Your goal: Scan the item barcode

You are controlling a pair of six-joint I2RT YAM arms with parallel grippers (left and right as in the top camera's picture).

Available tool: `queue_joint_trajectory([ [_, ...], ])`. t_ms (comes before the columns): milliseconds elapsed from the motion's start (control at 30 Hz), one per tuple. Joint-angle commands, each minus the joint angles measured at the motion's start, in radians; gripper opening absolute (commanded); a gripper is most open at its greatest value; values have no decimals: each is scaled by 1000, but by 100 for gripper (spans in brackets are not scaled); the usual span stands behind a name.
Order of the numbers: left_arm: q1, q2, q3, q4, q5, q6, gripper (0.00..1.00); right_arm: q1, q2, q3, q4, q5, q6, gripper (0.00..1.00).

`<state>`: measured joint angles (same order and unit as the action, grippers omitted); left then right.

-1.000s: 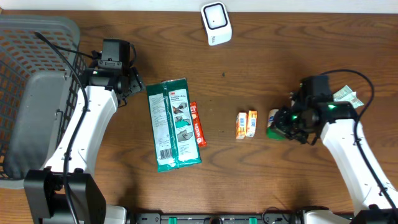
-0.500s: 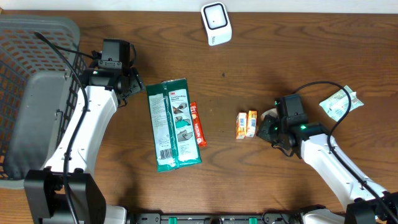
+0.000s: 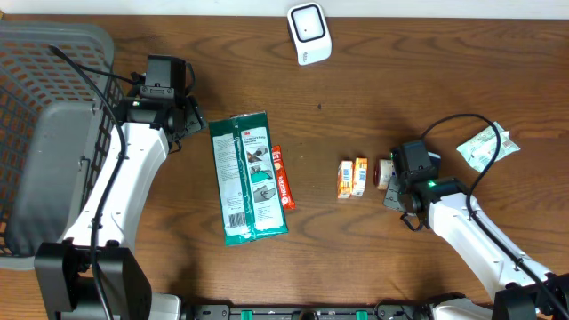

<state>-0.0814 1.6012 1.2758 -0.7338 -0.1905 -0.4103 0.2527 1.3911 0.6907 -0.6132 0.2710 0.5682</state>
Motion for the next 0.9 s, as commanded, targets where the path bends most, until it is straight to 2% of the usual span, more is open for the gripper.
queue_joint_trajectory([
  [0,0,0,5,-3,-21,10,85,8,-3,-5,21,148,-50,1],
  [200,0,0,5,-3,-21,10,85,8,-3,-5,107,159,-66,1],
  [367,0,0,5,-3,-21,10,85,8,-3,-5,173,174,-201,5],
  [533,0,0,5,-3,-21,10,85,-14,-3,-5,238,199,-305,3],
  [867,0,0,5,-3,-21,10,85,-25,-3,-5,356,116,-436,4],
])
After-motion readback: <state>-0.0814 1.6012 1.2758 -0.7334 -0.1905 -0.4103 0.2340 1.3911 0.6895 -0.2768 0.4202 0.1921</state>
